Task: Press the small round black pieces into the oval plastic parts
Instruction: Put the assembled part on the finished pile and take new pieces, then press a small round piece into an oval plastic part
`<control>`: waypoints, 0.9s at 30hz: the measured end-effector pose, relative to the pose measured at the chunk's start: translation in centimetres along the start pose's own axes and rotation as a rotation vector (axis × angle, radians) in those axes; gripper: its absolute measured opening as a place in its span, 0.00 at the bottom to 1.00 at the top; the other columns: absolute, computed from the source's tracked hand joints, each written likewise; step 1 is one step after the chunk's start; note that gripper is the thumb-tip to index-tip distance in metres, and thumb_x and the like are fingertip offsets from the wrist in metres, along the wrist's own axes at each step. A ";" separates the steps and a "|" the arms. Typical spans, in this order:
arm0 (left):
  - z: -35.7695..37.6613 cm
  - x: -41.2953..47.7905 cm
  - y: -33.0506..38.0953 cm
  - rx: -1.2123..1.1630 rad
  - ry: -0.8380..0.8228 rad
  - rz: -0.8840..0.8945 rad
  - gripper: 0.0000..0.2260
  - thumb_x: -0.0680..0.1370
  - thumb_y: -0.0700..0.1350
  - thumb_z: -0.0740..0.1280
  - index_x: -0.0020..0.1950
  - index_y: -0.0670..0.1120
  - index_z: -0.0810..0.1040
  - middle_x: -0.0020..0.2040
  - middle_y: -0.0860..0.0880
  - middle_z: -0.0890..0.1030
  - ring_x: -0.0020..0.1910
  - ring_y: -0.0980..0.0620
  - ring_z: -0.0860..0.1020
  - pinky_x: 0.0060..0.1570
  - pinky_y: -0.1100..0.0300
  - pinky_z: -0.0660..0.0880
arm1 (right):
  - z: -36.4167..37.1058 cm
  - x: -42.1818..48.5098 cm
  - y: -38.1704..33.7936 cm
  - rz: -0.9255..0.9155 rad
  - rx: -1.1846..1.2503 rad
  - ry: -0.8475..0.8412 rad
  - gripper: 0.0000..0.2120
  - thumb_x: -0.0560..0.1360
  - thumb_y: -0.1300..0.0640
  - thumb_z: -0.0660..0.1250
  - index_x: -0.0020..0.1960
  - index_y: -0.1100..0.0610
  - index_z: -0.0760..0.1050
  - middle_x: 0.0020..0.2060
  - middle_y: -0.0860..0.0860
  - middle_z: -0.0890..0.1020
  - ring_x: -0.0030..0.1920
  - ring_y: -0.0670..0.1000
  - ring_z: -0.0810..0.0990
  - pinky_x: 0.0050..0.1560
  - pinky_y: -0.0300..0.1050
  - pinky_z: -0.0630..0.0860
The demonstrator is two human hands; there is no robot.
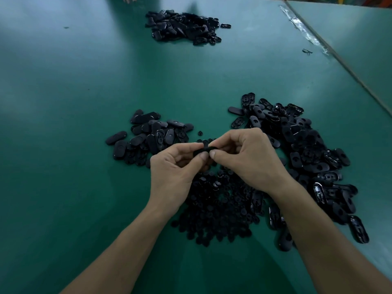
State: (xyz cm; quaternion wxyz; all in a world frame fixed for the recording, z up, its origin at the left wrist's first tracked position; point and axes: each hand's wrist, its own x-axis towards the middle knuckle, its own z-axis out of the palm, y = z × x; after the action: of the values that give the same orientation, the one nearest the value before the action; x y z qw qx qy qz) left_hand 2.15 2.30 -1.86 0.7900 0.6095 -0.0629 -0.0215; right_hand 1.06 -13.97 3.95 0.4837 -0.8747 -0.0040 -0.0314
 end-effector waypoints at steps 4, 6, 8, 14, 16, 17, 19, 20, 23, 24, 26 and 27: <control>-0.1 -0.1 -0.1 0.021 0.018 0.000 0.09 0.73 0.38 0.76 0.47 0.51 0.87 0.41 0.45 0.87 0.39 0.48 0.86 0.42 0.61 0.81 | -0.1 0.0 -0.2 -0.010 0.003 -0.038 0.07 0.73 0.61 0.76 0.44 0.49 0.85 0.36 0.40 0.85 0.37 0.39 0.84 0.40 0.32 0.78; -0.1 -0.1 -0.1 0.042 0.016 0.007 0.10 0.74 0.36 0.75 0.49 0.51 0.86 0.40 0.45 0.86 0.38 0.48 0.86 0.41 0.62 0.81 | -0.2 0.2 -0.1 0.001 -0.010 -0.062 0.06 0.74 0.59 0.75 0.45 0.48 0.85 0.37 0.40 0.85 0.39 0.38 0.84 0.41 0.31 0.78; -0.1 -0.1 -0.1 0.070 0.034 0.025 0.12 0.76 0.35 0.74 0.51 0.52 0.84 0.39 0.46 0.86 0.36 0.50 0.85 0.39 0.63 0.81 | -0.3 0.8 0.0 0.008 -0.055 -0.074 0.04 0.76 0.56 0.73 0.49 0.48 0.85 0.39 0.40 0.86 0.41 0.37 0.83 0.45 0.31 0.78; -0.1 0.4 -0.1 -0.039 0.162 0.031 0.09 0.80 0.34 0.68 0.53 0.46 0.83 0.39 0.51 0.84 0.39 0.53 0.83 0.41 0.63 0.80 | -0.6 3.8 1.3 0.118 -0.531 0.038 0.20 0.83 0.58 0.61 0.74 0.52 0.70 0.70 0.52 0.71 0.67 0.53 0.71 0.69 0.48 0.69; -0.1 0.6 -0.1 -0.106 0.203 0.009 0.10 0.81 0.32 0.66 0.57 0.45 0.81 0.40 0.52 0.84 0.43 0.54 0.83 0.44 0.63 0.81 | -0.7 4.6 1.6 0.186 -0.633 0.010 0.22 0.84 0.58 0.58 0.77 0.51 0.65 0.74 0.55 0.66 0.72 0.57 0.65 0.69 0.53 0.67; 0.0 0.7 0.0 -0.138 0.225 0.000 0.11 0.81 0.32 0.65 0.58 0.45 0.80 0.41 0.53 0.85 0.44 0.55 0.84 0.45 0.63 0.81 | -0.7 4.9 1.7 0.216 -0.669 -0.012 0.22 0.84 0.58 0.57 0.78 0.51 0.63 0.75 0.56 0.64 0.73 0.59 0.63 0.70 0.55 0.66; 0.0 0.9 0.1 -0.175 0.263 -0.018 0.14 0.81 0.31 0.64 0.62 0.47 0.77 0.44 0.54 0.85 0.50 0.56 0.83 0.49 0.63 0.81 | -0.5 5.3 1.9 0.250 -0.733 -0.056 0.22 0.84 0.56 0.56 0.78 0.53 0.64 0.74 0.57 0.65 0.72 0.61 0.63 0.70 0.55 0.64; 0.0 0.9 0.2 -0.182 0.279 -0.029 0.16 0.81 0.31 0.64 0.65 0.47 0.75 0.48 0.53 0.85 0.52 0.56 0.83 0.51 0.62 0.80 | -0.4 5.4 2.0 0.243 -0.759 -0.060 0.21 0.84 0.56 0.57 0.76 0.54 0.66 0.73 0.57 0.67 0.71 0.61 0.64 0.69 0.55 0.65; -0.1 0.9 0.3 -0.160 0.317 -0.059 0.26 0.80 0.31 0.66 0.75 0.48 0.67 0.59 0.49 0.81 0.60 0.59 0.80 0.61 0.57 0.78 | -0.1 5.3 2.4 0.157 -0.802 0.016 0.17 0.84 0.58 0.57 0.70 0.56 0.74 0.67 0.57 0.75 0.65 0.60 0.70 0.65 0.52 0.69; -0.2 0.9 0.3 -0.146 0.324 -0.064 0.28 0.79 0.31 0.67 0.77 0.47 0.64 0.60 0.50 0.80 0.62 0.59 0.79 0.65 0.55 0.76 | 0.0 5.2 2.6 0.129 -0.803 0.044 0.16 0.84 0.60 0.57 0.68 0.56 0.77 0.64 0.57 0.77 0.63 0.59 0.71 0.64 0.52 0.70; -0.3 0.9 0.3 -0.119 0.327 -0.074 0.32 0.79 0.32 0.68 0.79 0.47 0.60 0.65 0.49 0.78 0.65 0.60 0.78 0.69 0.52 0.73 | 0.0 5.1 2.8 0.089 -0.787 0.076 0.15 0.84 0.61 0.58 0.65 0.56 0.79 0.60 0.57 0.80 0.60 0.59 0.74 0.63 0.52 0.73; -0.3 0.9 0.2 -0.107 0.328 -0.075 0.33 0.79 0.32 0.68 0.80 0.47 0.58 0.68 0.48 0.76 0.65 0.60 0.77 0.68 0.53 0.74 | 0.0 5.0 2.9 0.074 -0.775 0.087 0.15 0.84 0.62 0.58 0.64 0.56 0.79 0.59 0.57 0.81 0.59 0.59 0.76 0.62 0.53 0.74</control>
State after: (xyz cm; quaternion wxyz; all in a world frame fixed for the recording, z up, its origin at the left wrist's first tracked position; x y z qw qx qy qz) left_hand 3.06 2.57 -1.67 0.8196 0.5640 0.0909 0.0452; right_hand 6.15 -15.60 1.81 0.1182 -0.9899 0.0604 -0.0503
